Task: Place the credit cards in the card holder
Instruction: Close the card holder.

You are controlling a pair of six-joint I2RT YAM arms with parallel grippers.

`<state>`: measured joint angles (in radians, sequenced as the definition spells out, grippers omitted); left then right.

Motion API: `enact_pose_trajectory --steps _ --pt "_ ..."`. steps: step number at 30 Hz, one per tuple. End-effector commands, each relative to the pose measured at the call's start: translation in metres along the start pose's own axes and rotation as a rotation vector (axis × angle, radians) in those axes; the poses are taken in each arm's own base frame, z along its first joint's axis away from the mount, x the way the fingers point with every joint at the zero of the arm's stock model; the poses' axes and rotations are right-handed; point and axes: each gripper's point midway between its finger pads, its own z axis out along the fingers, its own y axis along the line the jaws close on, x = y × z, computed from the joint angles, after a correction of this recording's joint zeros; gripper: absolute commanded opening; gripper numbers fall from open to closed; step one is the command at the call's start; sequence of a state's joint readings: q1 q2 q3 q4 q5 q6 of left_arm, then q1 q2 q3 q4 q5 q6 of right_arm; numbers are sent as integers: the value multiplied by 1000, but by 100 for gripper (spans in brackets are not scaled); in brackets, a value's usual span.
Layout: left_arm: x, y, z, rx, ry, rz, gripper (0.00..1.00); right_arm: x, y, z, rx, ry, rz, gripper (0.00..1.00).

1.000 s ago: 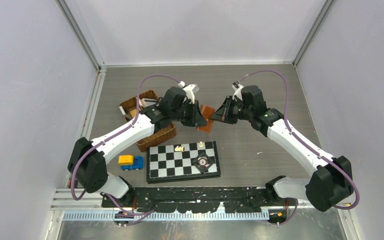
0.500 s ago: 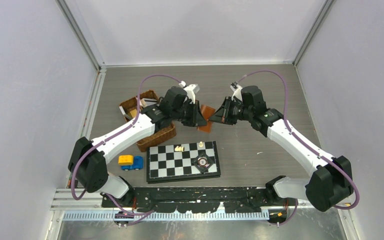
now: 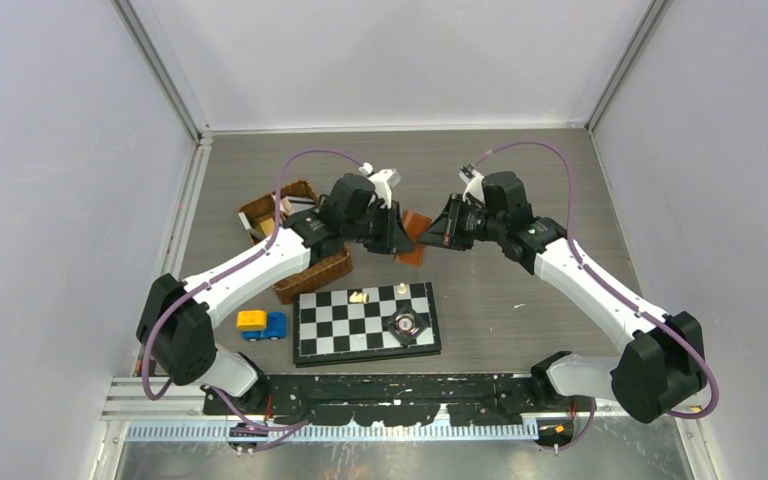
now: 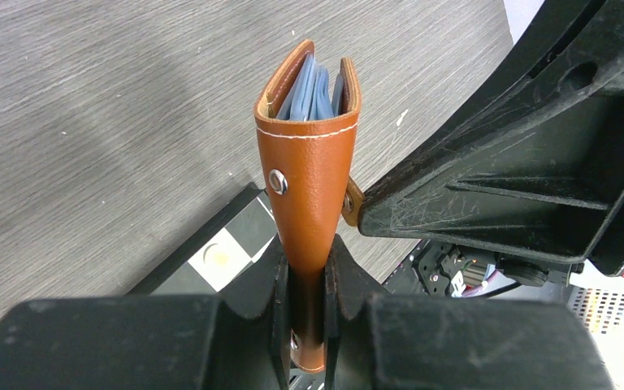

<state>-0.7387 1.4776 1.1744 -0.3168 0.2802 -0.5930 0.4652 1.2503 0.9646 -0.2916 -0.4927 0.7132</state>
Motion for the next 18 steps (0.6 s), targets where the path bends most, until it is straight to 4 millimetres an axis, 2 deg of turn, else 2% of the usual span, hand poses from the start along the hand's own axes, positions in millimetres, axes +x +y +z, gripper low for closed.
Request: enact_pose_trajectory --steps 1,18 --pt "-18 -15 -4 36 -47 39 0 -3 17 0 -78 -7 -32 1" --pt "-17 -20 -6 65 -53 48 0 -1 8 5 -54 -8 -6 0"
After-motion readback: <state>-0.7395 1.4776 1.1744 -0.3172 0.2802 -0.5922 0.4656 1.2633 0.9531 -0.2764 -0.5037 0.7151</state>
